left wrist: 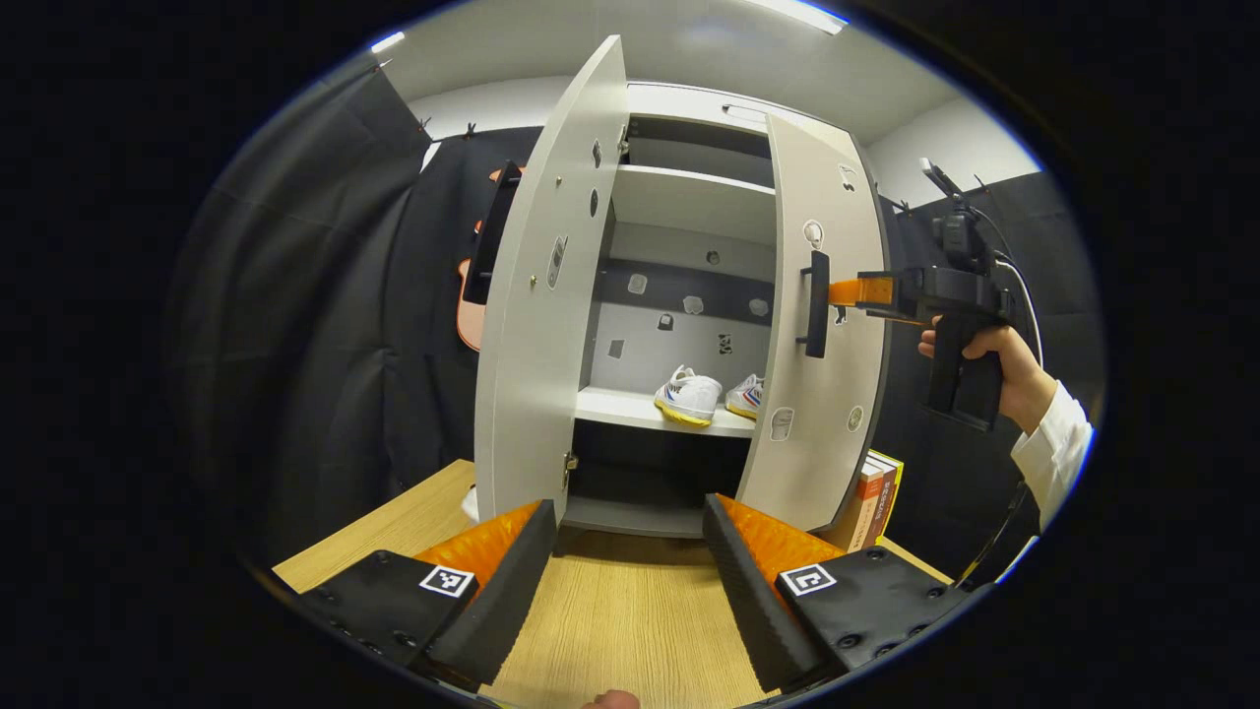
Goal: Grab one shoe with the right hand and put it into the shoe cabinet, grab the other shoe with the left hand and put it into the shoe cabinet; then close the right door with the right hand and the left door with the left hand.
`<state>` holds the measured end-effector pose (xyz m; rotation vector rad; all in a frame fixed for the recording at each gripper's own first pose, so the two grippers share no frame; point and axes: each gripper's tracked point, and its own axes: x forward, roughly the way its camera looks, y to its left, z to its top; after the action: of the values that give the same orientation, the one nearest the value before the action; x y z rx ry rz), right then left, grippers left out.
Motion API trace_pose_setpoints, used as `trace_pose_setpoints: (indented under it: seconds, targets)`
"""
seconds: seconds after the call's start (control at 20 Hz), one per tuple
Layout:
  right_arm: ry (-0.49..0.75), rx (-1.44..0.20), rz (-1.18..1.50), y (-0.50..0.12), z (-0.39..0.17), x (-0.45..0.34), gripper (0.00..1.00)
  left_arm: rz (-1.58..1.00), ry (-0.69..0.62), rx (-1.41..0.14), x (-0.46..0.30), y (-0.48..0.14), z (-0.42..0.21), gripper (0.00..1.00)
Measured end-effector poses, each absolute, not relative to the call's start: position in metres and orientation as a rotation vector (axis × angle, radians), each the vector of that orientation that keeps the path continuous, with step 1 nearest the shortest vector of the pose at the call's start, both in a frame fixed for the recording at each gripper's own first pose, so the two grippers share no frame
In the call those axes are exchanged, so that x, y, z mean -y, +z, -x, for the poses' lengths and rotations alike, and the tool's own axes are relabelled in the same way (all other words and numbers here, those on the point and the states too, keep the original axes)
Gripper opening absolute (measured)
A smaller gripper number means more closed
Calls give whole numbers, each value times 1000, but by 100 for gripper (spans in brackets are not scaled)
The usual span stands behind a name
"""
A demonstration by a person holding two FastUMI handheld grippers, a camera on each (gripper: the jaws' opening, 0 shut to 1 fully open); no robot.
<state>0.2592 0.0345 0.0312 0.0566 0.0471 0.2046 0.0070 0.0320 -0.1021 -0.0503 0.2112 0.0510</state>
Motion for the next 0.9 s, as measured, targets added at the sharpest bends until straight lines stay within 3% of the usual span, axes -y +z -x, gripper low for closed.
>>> trace_pose_setpoints:
  seconds: [0.6, 0.9]
  targets:
    - [172, -48, -35, 23, -276, -43, 91, 51, 44, -220, -44, -104, -8, 97]
    - [171, 3, -60, 45, -240, -39, 92, 53, 39, -214, -42, -98, -6, 97]
